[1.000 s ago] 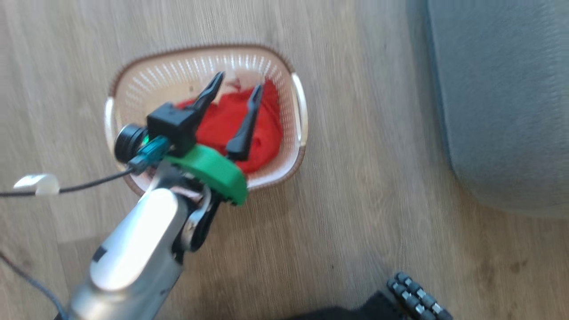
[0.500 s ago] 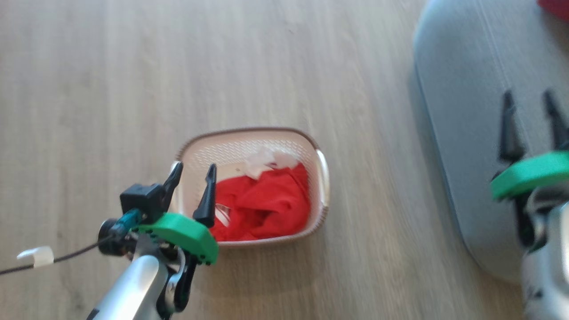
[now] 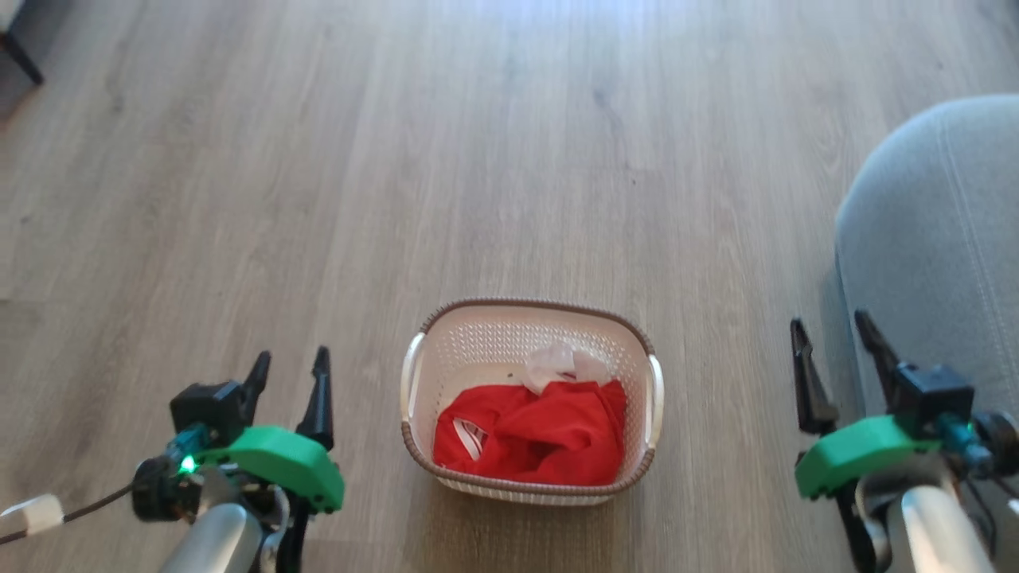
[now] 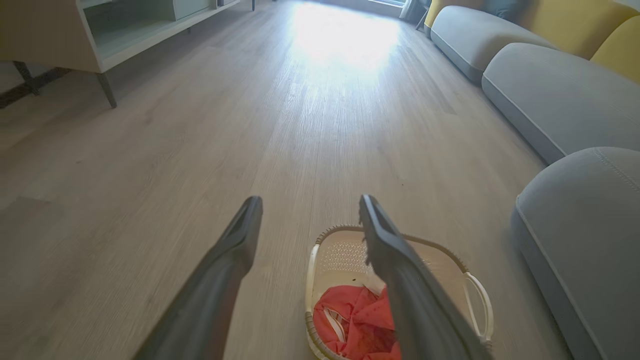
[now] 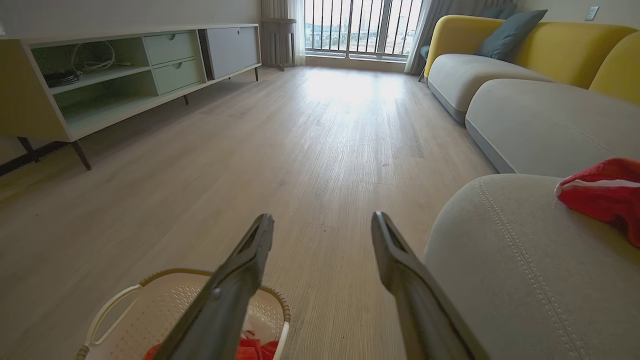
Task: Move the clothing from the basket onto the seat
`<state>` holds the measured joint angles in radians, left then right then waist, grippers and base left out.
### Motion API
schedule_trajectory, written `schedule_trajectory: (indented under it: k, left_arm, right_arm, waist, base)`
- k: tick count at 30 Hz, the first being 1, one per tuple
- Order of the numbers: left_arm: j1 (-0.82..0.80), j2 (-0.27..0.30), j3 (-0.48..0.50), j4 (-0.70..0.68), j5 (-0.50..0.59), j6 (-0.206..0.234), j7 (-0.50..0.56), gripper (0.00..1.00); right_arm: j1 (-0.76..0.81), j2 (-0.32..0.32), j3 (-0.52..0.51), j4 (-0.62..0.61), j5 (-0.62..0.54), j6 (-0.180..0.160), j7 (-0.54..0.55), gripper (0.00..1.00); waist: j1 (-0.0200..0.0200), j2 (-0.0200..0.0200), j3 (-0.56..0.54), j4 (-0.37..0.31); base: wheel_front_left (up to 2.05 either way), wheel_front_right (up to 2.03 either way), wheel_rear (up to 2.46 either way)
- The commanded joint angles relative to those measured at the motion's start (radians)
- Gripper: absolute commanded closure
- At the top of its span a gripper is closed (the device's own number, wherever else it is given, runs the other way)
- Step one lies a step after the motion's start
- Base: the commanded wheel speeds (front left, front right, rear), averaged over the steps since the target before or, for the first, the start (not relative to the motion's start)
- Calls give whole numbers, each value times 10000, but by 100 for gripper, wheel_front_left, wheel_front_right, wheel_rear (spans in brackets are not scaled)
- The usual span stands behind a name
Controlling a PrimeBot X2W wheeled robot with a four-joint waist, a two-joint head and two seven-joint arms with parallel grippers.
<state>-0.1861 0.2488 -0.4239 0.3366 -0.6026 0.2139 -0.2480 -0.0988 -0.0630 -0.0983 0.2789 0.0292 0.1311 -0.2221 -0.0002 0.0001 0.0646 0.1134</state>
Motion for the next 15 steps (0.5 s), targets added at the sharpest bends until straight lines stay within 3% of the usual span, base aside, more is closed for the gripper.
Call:
schedule_trajectory:
  k: [1,15]
  left_arm:
    - [-183,73,680,-155,284,-166,-133,0]
    - [70,-588,2000,203,1493,-974,-136,0]
  right_arm:
    - [73,56,165,-62,-146,-4,-220,0]
    - [415,125,735,690,239,-4,-392,0]
  waist:
    - [2,-1,-278,157]
    - [2,-1,-288,-568]
  base:
    - [0,0,0]
    - [0,0,0]
